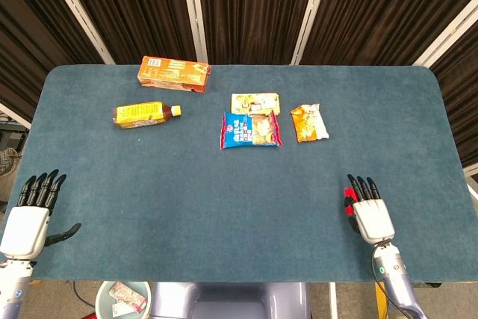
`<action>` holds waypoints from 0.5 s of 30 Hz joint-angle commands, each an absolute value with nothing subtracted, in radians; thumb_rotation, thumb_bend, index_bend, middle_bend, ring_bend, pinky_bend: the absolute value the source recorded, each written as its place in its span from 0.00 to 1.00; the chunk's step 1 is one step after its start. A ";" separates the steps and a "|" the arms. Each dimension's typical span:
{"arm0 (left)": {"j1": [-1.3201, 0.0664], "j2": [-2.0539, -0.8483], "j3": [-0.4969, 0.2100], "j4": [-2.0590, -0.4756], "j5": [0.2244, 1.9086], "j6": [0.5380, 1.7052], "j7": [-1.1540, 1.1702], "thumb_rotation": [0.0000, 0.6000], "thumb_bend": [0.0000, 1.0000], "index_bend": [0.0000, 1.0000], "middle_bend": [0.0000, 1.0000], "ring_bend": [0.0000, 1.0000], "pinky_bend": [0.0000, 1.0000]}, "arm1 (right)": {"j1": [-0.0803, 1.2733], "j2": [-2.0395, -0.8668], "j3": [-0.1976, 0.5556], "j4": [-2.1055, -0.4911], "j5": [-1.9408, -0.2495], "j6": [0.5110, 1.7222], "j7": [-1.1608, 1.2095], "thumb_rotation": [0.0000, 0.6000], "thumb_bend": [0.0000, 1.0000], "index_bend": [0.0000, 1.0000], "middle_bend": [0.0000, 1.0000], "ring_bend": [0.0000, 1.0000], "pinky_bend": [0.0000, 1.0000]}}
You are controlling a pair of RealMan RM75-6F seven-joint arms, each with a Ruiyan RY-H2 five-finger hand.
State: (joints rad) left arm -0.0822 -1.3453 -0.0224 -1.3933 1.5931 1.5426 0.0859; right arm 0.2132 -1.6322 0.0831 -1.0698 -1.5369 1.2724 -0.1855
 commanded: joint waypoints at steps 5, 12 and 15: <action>-0.090 -1.352 -0.027 -1.391 1.576 1.524 0.095 0.87 0.13 0.00 0.00 0.00 0.01 | 0.229 -1.640 0.079 -1.042 -1.515 1.231 -0.176 1.00 0.25 0.46 0.00 0.00 0.00; -0.091 -1.356 -0.032 -1.390 1.565 1.522 0.100 0.88 0.13 0.00 0.00 0.00 0.01 | 0.250 -1.655 0.075 -1.013 -1.504 1.199 -0.162 1.00 0.25 0.45 0.00 0.00 0.00; -0.093 -1.359 -0.033 -1.388 1.560 1.516 0.103 0.89 0.13 0.00 0.00 0.00 0.02 | 0.258 -1.659 0.075 -1.003 -1.500 1.191 -0.155 1.00 0.25 0.46 0.00 0.00 0.00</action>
State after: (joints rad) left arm -0.0927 -1.3581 -0.0324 -1.3886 1.5614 1.5174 0.1025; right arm 0.2549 -1.6572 0.0753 -1.0064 -1.5020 1.1944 -0.1574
